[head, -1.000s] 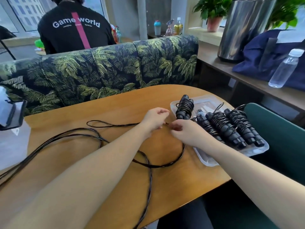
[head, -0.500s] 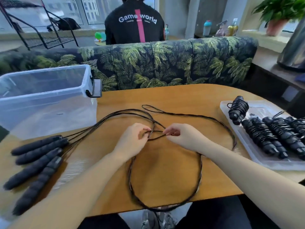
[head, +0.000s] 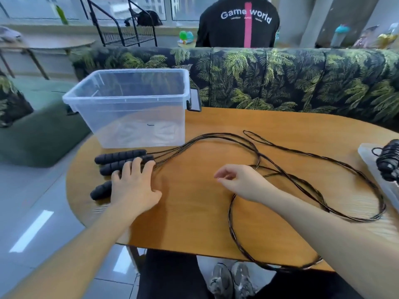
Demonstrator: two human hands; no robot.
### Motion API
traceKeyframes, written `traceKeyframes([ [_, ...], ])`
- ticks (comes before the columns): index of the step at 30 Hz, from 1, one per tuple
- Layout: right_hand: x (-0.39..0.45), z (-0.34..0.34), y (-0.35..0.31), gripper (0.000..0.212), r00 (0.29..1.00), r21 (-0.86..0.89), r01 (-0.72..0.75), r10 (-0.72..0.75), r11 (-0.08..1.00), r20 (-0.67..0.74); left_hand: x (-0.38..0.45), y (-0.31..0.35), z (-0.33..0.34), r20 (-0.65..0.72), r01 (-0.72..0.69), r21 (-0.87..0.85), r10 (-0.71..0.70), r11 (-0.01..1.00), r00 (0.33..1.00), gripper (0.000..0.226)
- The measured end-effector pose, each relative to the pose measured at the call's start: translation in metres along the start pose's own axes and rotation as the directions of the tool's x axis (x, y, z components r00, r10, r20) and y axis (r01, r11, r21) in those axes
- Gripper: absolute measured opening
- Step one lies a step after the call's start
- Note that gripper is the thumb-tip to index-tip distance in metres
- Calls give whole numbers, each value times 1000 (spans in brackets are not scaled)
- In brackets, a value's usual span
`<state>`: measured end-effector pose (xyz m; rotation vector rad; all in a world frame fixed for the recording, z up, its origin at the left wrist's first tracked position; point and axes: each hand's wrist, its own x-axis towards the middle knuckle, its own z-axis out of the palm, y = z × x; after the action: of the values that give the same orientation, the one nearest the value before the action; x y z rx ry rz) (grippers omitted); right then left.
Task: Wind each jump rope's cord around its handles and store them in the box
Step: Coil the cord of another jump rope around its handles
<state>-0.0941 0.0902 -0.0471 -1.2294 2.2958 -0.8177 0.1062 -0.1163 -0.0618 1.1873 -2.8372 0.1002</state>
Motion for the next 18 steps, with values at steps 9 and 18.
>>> traceKeyframes([
  [9,-6,7,-11,16,1000,-22,13,-14,1000,-20,5,-18,-3,21,40,18,-40,999,999,65],
  [18,-16,8,-11,17,997,-5,56,-56,998,-44,0,-13,-7,37,-26,-273,38,962,999,71],
])
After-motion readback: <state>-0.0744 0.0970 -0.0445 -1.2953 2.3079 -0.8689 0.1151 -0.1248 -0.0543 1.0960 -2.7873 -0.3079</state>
